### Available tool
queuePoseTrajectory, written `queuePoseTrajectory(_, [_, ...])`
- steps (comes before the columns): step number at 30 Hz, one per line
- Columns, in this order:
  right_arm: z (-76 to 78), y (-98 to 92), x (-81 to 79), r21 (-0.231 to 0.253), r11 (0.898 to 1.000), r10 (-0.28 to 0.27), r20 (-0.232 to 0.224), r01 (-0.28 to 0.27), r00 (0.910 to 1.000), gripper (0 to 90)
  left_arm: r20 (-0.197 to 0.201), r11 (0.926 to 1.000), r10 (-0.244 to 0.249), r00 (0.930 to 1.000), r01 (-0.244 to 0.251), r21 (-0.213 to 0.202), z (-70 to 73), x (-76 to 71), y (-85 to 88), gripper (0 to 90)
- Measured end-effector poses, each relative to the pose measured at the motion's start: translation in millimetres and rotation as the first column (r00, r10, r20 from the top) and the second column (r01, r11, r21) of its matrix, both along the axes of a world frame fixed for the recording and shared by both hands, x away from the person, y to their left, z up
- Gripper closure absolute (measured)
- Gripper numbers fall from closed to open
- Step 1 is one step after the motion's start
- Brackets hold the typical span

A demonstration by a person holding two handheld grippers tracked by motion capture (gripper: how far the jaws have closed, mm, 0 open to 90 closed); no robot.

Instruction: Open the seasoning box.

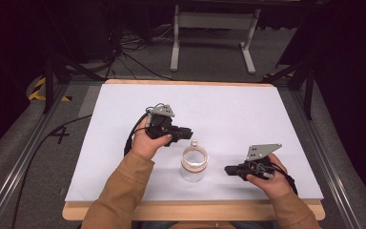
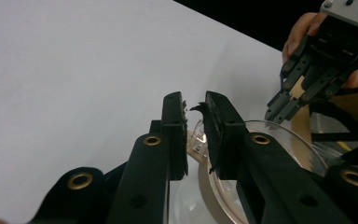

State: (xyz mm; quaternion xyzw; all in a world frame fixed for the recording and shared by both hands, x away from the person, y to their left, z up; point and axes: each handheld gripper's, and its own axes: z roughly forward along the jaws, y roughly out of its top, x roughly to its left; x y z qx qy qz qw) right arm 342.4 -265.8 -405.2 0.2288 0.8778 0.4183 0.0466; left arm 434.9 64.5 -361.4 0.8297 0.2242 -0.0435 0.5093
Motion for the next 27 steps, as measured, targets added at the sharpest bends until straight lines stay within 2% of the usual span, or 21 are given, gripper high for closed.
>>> queuePoseTrajectory(3, [0.0,0.8,-1.0,0.003,1.0,0.0,-0.001,0.0,1.0,88.3,0.017,0.9996,-0.003,0.9999,0.003,0.026,-2.5,-1.0,-7.7,78.5])
queuePoseTrajectory(11, [-1.0,5.3,-1.8,0.0,1.0,0.01,0.002,-0.01,0.9999,88.3,-0.013,0.9997,-0.011,0.9999,0.012,0.023,-10.8,4.0,-8.4,80.8])
queuePoseTrajectory(19, [-0.9,9.3,-3.2,0.0,1.0,0.021,0.01,-0.021,0.9997,88.7,-0.006,0.9995,-0.022,0.9997,0.022,0.025,-10.9,3.0,-10.0,83.3])
queuePoseTrajectory(27, [4.7,17.9,-7.6,0.012,1.0,0.023,0.045,-0.023,0.9987,90.0,0.001,0.9988,-0.03,0.9995,0.03,0.039,-9.4,2.2,-11.0,86.8])
